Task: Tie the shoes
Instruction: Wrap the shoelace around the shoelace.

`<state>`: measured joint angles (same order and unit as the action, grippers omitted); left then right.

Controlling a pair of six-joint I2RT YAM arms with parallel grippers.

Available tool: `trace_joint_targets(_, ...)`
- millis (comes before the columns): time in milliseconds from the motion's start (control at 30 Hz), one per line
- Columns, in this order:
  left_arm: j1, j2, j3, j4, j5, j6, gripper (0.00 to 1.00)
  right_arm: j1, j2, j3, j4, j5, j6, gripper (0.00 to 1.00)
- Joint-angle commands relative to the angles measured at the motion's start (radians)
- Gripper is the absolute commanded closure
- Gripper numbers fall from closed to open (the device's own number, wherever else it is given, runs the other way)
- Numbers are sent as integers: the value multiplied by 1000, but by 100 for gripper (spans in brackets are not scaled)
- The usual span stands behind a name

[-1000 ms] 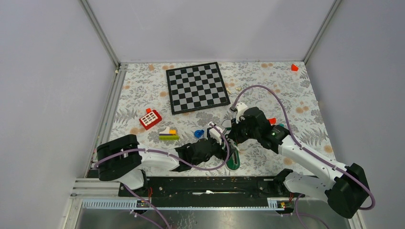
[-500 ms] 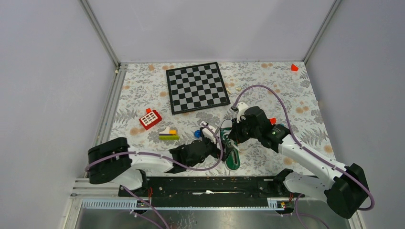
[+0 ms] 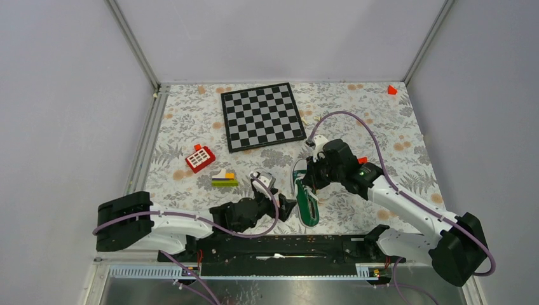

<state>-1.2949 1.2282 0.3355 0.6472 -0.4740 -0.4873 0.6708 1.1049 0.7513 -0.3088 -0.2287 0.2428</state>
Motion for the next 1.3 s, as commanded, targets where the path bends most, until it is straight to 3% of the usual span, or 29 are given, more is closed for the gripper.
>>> trace_joint_targets(0, -47, 60, 14, 156, -54, 85, 15, -7, 8, 56, 18, -42, 26, 100)
trace_joint_targets(400, -89, 283, 129, 377, -166, 124, 21, -7, 14, 54, 16, -39, 24, 100)
trace_joint_targets(700, -86, 238, 126, 291, -245, 144, 13, -8, 9, 54, 7, -40, 21, 100)
trace_joint_targets(867, -68, 219, 100, 275, -251, 191, 26, -8, 2, 45, 7, -36, 18, 100)
trace_joint_targets(1267, 7, 278, 116, 320, -110, 196, 35, -17, 4, 43, 0, -40, 12, 100)
